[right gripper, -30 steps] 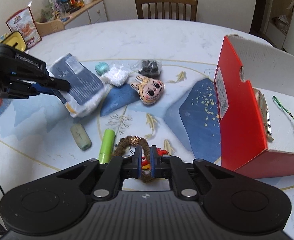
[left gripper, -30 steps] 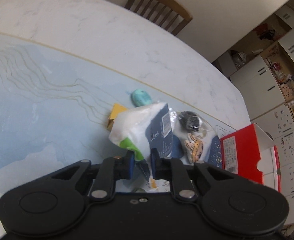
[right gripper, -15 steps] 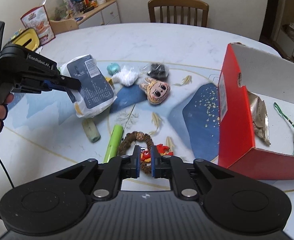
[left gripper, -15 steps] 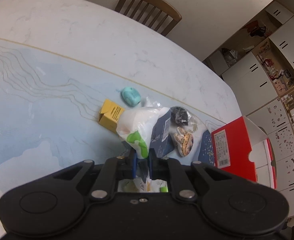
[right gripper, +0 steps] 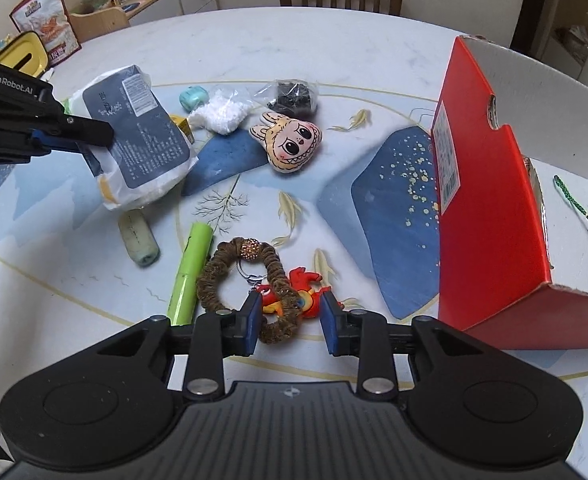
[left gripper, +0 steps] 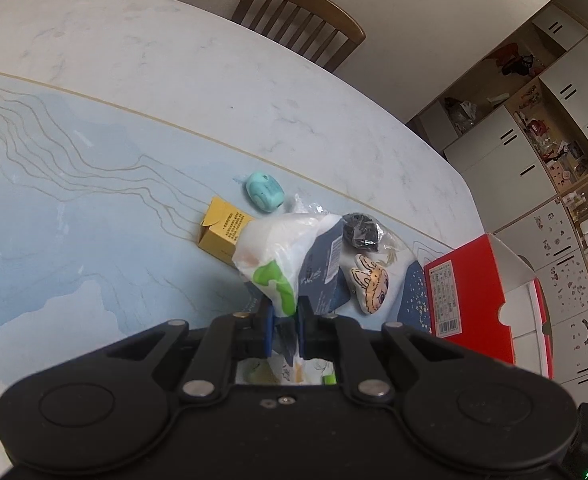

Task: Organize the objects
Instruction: 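Lift and carry the tissue pack and bead bracelet with both grippers into the shoebox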

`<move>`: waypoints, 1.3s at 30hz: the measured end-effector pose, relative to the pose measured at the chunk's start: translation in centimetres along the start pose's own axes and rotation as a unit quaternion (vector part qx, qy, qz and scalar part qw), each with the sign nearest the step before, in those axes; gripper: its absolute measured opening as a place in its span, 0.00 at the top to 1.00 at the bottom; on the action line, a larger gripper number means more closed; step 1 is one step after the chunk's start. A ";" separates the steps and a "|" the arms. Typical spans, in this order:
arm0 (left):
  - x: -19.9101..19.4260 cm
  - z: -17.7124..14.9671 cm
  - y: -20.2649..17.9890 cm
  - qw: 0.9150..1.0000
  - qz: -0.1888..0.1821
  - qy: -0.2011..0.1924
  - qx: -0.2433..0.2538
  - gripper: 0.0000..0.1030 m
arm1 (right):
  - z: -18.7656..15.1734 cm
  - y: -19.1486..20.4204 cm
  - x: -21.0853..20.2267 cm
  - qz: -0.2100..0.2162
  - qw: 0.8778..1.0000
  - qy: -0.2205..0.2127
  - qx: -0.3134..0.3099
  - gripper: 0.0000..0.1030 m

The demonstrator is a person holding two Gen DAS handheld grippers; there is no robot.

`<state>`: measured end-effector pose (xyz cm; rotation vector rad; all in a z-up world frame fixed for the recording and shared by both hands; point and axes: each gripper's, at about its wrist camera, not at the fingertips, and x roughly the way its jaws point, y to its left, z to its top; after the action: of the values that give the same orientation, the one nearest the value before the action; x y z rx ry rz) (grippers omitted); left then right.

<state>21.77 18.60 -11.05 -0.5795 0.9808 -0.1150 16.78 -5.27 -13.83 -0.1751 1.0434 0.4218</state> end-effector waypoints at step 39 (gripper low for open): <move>-3.4 0.6 -12.1 0.987 -0.112 0.052 0.103 0.92 | 5.8 -9.6 -15.8 -0.017 0.982 -0.170 0.076 0.95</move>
<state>22.36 9.82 -2.06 -0.4949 0.9887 -0.4452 18.61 -16.01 2.24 0.0170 0.7313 0.3243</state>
